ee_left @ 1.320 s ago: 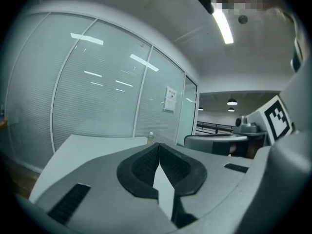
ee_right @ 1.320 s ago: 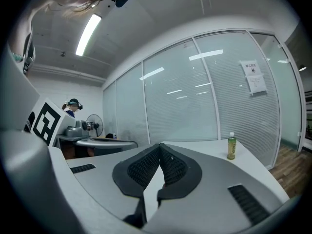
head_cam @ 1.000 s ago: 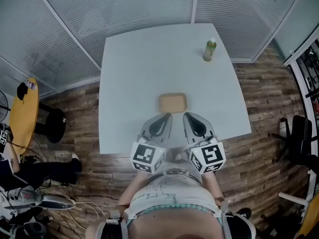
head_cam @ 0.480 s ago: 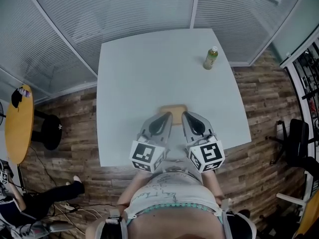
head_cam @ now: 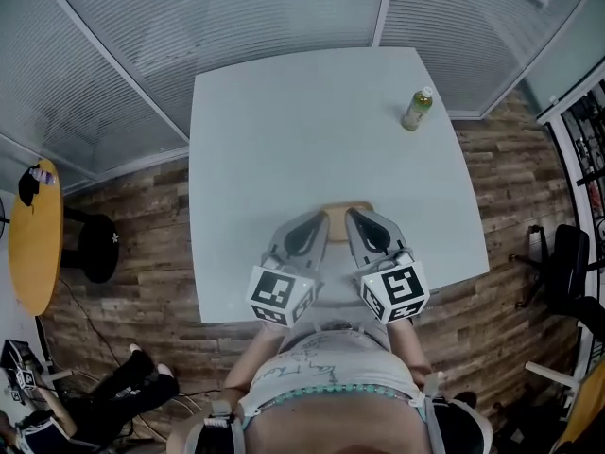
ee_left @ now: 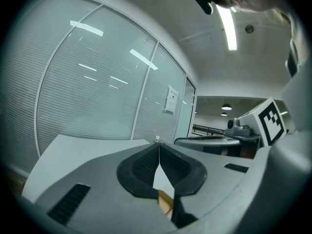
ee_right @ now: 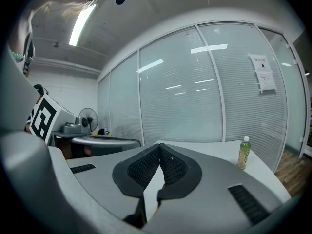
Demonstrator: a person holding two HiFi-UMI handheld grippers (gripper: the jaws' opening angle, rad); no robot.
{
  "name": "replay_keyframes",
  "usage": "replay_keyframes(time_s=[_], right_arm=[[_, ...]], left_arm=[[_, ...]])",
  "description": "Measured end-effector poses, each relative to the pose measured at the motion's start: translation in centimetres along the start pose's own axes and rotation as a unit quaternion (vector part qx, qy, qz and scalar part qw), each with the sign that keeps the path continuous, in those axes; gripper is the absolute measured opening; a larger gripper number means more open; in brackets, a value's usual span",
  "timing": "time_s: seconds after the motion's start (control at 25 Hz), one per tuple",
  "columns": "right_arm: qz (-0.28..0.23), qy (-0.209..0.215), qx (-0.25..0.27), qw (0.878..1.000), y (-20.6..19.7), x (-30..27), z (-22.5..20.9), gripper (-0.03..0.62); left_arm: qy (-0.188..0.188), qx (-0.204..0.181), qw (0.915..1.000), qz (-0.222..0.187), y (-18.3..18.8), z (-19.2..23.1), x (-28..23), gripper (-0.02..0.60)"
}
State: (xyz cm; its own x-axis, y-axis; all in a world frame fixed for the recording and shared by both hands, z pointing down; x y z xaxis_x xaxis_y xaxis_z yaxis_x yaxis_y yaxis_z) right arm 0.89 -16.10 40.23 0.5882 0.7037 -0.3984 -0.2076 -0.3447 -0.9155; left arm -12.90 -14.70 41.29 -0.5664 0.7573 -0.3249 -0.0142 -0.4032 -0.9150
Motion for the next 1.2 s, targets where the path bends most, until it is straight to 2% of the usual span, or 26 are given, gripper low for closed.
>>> replay_keyframes(time_s=[0.28,0.44,0.6,0.84,1.2], right_arm=[[0.012,0.025,-0.003,1.0,-0.4,-1.1,-0.5,0.0],[0.01,0.055,-0.013,0.998,-0.4,-0.7,-2.0,0.0],[0.007,0.075,0.004,0.997,0.3,0.7,-4.1,0.0],[-0.002,0.084,0.003,0.996,0.0,3.0,-7.1,0.0],[-0.001,0.097,0.001,0.995,-0.4,3.0,-7.4,0.0]], left_arm=[[0.023,0.012,0.9996,0.015,-0.6,0.6,-0.2,0.003],[0.047,0.027,0.9985,0.005,-0.2,-0.4,-1.2,0.003],[0.068,0.043,0.9967,-0.009,0.5,-2.2,-2.5,0.003],[0.082,0.036,0.9959,-0.013,1.0,-5.4,-4.3,0.003],[0.085,0.027,0.9959,-0.01,1.0,-5.7,-4.7,0.003]])
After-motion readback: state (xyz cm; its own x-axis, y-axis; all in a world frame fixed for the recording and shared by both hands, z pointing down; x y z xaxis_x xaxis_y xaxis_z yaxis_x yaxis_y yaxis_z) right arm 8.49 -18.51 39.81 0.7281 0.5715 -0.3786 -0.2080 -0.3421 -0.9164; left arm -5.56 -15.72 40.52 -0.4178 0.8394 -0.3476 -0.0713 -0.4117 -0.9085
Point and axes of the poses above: the fingertips, and each gripper's own axes: x backward along the fingers, z to its left, y out of its top, the point moved 8 cm from there along x, backward along the fingers, and after that the axes turned 11 degrees about z, right-handed, at the moved point
